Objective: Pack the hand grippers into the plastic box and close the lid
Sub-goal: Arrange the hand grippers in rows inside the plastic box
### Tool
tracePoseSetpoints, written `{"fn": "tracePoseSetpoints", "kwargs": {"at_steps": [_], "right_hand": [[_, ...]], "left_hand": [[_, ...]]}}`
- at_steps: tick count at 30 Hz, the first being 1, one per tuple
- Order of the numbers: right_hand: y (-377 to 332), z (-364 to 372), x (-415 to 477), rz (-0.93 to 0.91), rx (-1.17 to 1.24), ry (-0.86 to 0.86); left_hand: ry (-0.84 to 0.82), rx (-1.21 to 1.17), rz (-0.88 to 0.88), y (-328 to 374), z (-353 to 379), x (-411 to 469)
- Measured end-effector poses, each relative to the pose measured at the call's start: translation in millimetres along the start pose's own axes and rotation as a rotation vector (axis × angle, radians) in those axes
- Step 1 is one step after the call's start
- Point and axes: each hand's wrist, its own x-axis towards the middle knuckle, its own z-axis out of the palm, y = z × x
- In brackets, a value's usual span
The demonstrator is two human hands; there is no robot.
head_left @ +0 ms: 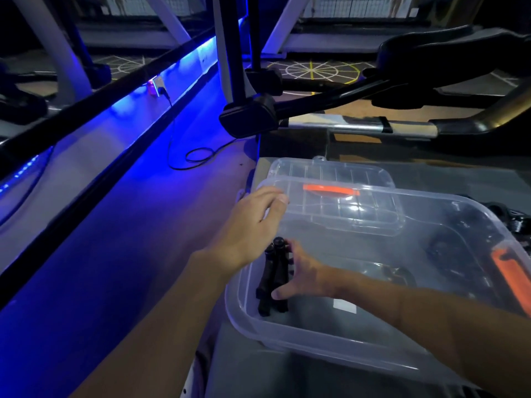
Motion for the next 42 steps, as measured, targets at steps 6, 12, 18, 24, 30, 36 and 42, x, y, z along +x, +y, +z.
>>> {"fn": "tracePoseSetpoints", "kwargs": {"at_steps": [6, 12, 18, 24, 30, 36, 42], "right_hand": [[3, 13, 8, -0.048, -0.090, 0.092], [5, 13, 6, -0.071, -0.105, 0.142], [5, 7, 6, -0.063, -0.108, 0.078], [5, 7, 6, -0.081, -0.128, 0.058], [9, 2, 4, -0.034, -0.061, -0.003], [4, -10, -4, 0.004, -0.058, -0.094], [-10, -39, -30, 0.068, -0.091, -0.079]], "left_hand": [[0.008, -0.035, -0.008, 1, 1, 0], [0.036, -0.052, 0.007, 3, 0, -3], [0.033, -0.051, -0.026, 4, 0, -6], [0.030, -0.087, -0.067, 1, 0, -5], [0.017, -0.057, -0.058, 1, 0, -4], [-0.010, -0.044, -0.040, 0, -1, -3], [-0.066, 0.126, -0.028, -2, 0, 2]]}}
